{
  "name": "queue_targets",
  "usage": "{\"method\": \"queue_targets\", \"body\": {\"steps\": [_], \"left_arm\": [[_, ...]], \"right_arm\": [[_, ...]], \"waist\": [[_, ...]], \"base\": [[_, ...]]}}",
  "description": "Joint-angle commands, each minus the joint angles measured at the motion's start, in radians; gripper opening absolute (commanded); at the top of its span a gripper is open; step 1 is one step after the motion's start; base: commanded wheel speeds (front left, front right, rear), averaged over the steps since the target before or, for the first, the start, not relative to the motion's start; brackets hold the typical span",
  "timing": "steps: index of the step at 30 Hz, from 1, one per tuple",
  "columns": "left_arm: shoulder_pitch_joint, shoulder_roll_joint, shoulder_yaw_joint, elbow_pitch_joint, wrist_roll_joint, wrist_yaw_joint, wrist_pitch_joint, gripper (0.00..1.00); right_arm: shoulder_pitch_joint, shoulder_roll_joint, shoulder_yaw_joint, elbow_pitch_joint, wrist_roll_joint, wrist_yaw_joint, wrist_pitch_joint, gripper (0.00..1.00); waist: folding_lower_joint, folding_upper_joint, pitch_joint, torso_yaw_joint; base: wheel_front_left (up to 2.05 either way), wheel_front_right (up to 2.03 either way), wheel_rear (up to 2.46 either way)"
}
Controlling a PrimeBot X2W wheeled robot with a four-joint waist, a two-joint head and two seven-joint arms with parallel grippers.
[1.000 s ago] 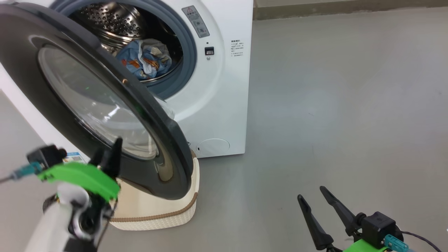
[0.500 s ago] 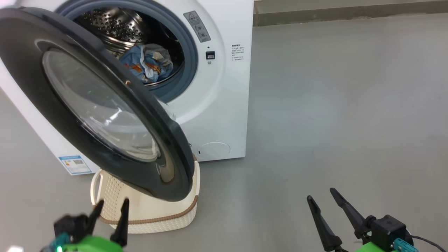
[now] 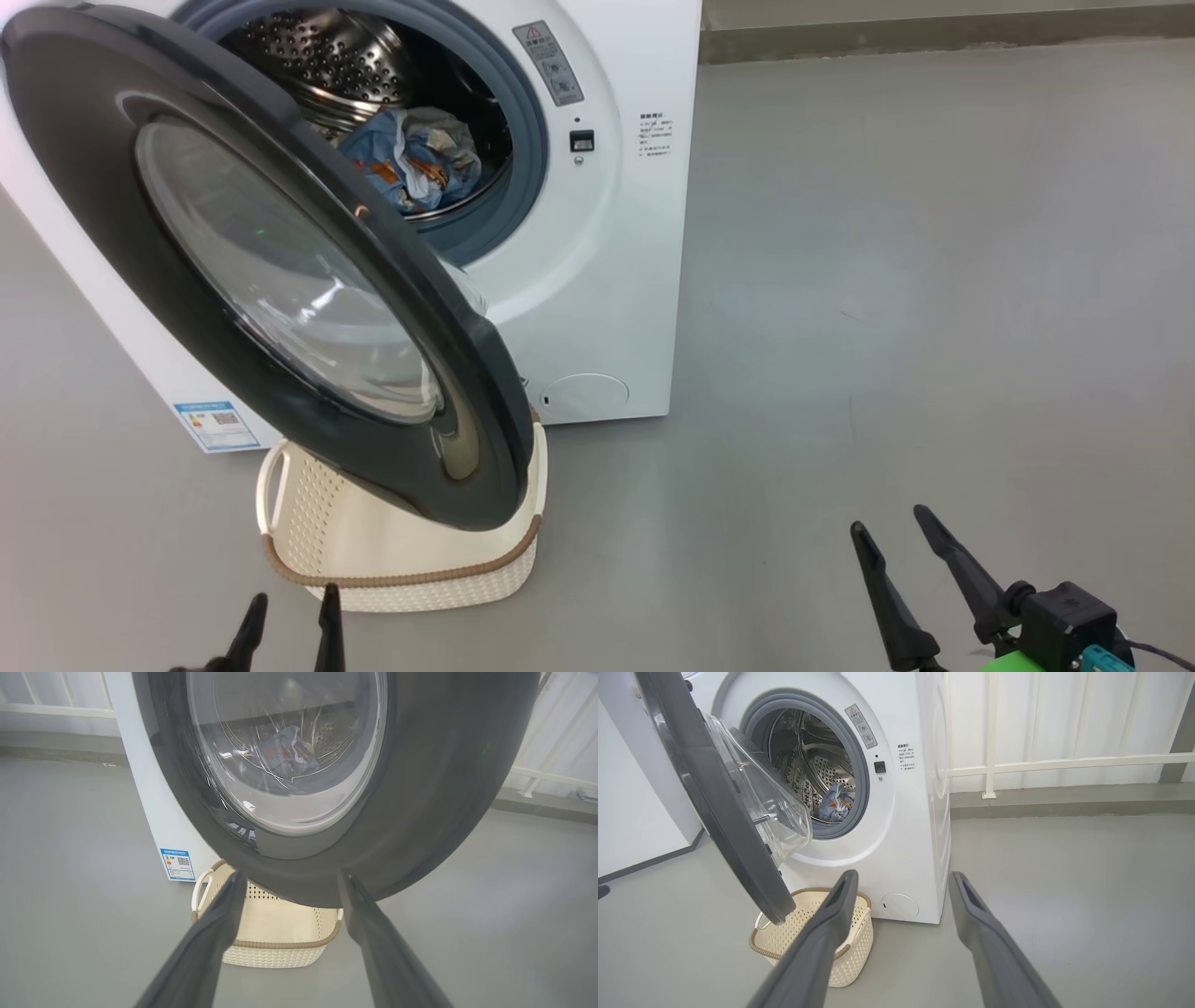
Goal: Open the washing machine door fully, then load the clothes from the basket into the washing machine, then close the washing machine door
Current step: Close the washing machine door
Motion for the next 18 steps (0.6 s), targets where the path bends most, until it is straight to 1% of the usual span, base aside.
{"method": "queue_targets", "body": {"steps": [1,4,11,18], "left_arm": [[-0.014,0.000,0.049,-0.034,0.029,-0.007,-0.010,1.00],[0.003,-0.017,0.081,-0.050,0.064,-0.013,-0.010,1.00],[0.025,-0.038,0.129,-0.066,0.097,-0.034,-0.010,1.00],[0.026,-0.046,0.149,-0.067,0.108,-0.052,-0.010,1.00]], "right_arm": [[-0.007,-0.005,0.009,-0.031,-0.012,0.002,-0.005,1.00],[0.000,-0.002,-0.008,-0.034,-0.021,0.002,-0.005,1.00],[0.017,0.009,-0.050,-0.030,-0.040,0.002,-0.005,1.00],[0.019,0.023,-0.086,-0.009,-0.060,0.002,-0.005,1.00]], "waist": [[0.0000,-0.0001,-0.001,0.001],[0.0000,-0.0001,-0.005,0.004],[0.0000,-0.0001,-0.010,0.006],[0.0000,-0.0001,-0.007,0.006]], "base": [[0.00,0.00,0.00],[0.00,0.00,0.00],[0.00,0.00,0.00],[0.00,0.00,0.00]]}}
